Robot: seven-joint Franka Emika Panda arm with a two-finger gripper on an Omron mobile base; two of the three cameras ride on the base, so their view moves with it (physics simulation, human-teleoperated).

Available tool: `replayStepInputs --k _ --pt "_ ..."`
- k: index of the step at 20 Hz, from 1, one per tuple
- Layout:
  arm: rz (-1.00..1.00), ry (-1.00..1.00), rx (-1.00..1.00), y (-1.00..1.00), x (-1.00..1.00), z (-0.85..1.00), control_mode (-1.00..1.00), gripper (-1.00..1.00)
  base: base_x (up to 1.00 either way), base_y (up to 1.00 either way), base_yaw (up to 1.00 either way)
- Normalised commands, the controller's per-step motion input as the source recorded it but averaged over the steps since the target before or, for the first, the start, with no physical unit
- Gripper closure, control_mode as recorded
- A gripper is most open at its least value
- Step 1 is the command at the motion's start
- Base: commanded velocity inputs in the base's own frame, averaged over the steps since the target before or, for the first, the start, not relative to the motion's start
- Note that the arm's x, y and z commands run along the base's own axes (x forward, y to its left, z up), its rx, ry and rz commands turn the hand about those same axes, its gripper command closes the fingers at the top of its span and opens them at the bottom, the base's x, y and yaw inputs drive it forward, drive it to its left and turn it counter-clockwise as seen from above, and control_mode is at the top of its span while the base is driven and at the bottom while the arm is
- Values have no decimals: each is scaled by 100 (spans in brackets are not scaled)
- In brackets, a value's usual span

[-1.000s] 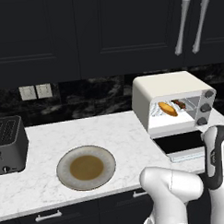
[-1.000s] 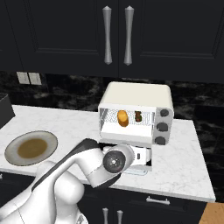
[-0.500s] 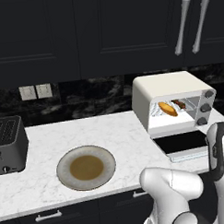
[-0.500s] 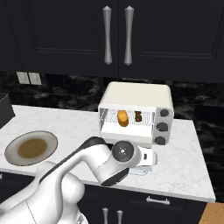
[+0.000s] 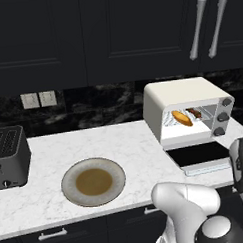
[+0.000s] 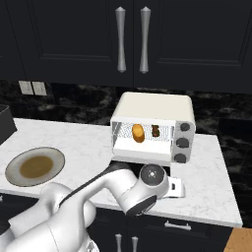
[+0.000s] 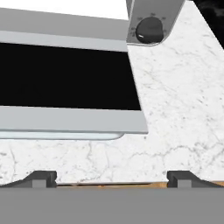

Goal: Pick up the kebab skewer and baguette bread, and place them inside the toaster oven. Close the toaster oven door and start by setting the timer.

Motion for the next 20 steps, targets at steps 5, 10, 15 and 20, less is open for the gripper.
replayStepInputs --k 5,10,15,20 --pt "0 0 0 0 11 -55 -100 -100 0 0 0" --pt "0 0 0 0 25 -43 -100 -100 0 0 0" --pt "0 0 0 0 24 -31 -100 -100 0 0 0" --pt "0 0 0 0 26 -16 -100 -100 0 0 0"
